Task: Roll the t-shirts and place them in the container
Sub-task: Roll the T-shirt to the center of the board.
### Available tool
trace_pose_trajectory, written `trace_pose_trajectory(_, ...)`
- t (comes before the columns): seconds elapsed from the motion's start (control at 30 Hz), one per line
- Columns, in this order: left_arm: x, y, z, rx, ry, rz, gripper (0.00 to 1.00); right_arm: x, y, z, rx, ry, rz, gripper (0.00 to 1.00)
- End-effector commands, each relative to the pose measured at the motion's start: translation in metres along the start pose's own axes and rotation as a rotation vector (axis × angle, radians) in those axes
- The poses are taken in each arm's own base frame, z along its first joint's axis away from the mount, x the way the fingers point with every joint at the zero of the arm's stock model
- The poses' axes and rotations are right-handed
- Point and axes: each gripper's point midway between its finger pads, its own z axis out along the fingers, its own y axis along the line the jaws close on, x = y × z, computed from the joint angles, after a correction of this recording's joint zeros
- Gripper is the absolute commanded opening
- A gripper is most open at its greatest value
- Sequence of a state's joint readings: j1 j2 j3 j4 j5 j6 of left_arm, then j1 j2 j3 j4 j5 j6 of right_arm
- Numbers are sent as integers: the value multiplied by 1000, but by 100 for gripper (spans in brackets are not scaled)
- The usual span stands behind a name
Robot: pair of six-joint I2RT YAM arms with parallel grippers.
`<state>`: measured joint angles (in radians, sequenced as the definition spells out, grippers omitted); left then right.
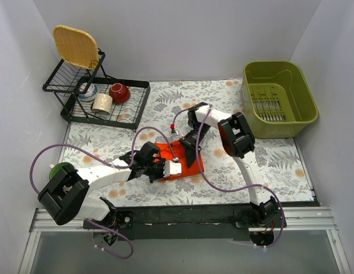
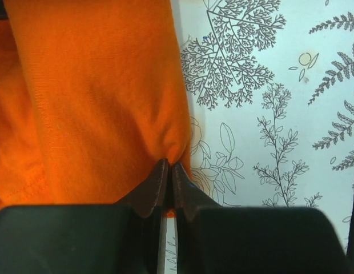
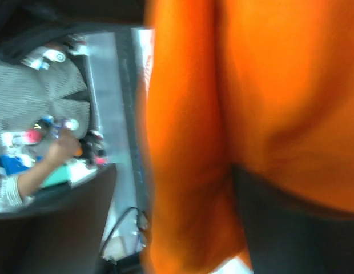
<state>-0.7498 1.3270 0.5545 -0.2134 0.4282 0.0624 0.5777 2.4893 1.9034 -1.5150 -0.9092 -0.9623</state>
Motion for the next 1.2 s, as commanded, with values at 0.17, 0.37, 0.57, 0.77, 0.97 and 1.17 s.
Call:
trace_pose_trajectory(0.17,6,-42,-12,214,67,-143,0,-38,2,-130,522,-246,-453,99)
trace_pose_trajectory(0.37,-27,-24,-22,232,-75,-321,0,-33,70,-149,867,-461,-884,99)
trace_pose_trajectory(0.57,-26,-23,-25,341,-74,-431,0,7,79,-48,712,-203,-1087,99)
trace_pose_trajectory(0.77,-28,-12,-30,376,-111,-511,0,0,75,-15,764,-149,-1274,98)
trace_pose_trajectory(0.97,-27,-4,-35,399,-145,-577,0,-6,58,-5,795,-141,-1280,99)
trace_pose_trajectory(1.17,-23,10,-36,419,-176,-653,0,-7,36,9,840,-127,-1317,97)
